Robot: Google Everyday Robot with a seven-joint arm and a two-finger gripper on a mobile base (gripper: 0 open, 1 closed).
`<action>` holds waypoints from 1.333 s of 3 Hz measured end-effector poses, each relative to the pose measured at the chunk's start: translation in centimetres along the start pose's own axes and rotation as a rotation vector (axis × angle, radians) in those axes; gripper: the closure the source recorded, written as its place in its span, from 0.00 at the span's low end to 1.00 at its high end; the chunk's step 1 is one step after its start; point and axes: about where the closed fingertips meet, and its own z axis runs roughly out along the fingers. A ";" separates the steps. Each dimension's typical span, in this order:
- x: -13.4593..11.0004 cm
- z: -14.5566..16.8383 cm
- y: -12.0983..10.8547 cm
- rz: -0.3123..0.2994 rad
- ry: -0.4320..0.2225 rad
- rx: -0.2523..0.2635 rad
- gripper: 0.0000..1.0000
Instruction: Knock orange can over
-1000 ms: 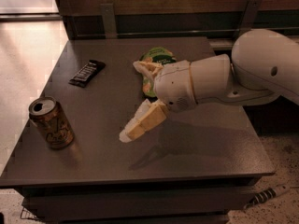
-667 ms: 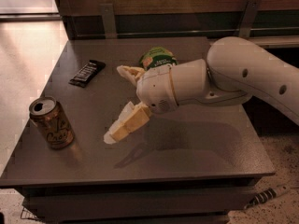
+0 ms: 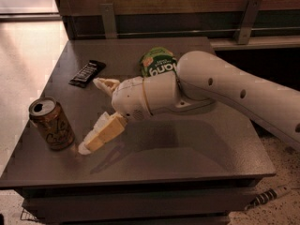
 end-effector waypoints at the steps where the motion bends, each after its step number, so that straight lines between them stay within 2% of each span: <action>1: 0.0 1.4 0.9 -0.005 -0.015 -0.005 0.00; 2: 0.0 2.5 0.8 -0.030 -0.059 0.029 0.00; 3: -0.2 3.8 -0.8 -0.078 -0.117 0.054 0.00; 4: -0.4 4.8 -1.7 -0.081 -0.164 0.050 0.00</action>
Offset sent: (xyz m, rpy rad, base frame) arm 0.0039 0.0359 -0.0100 0.1436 -0.1346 -0.0689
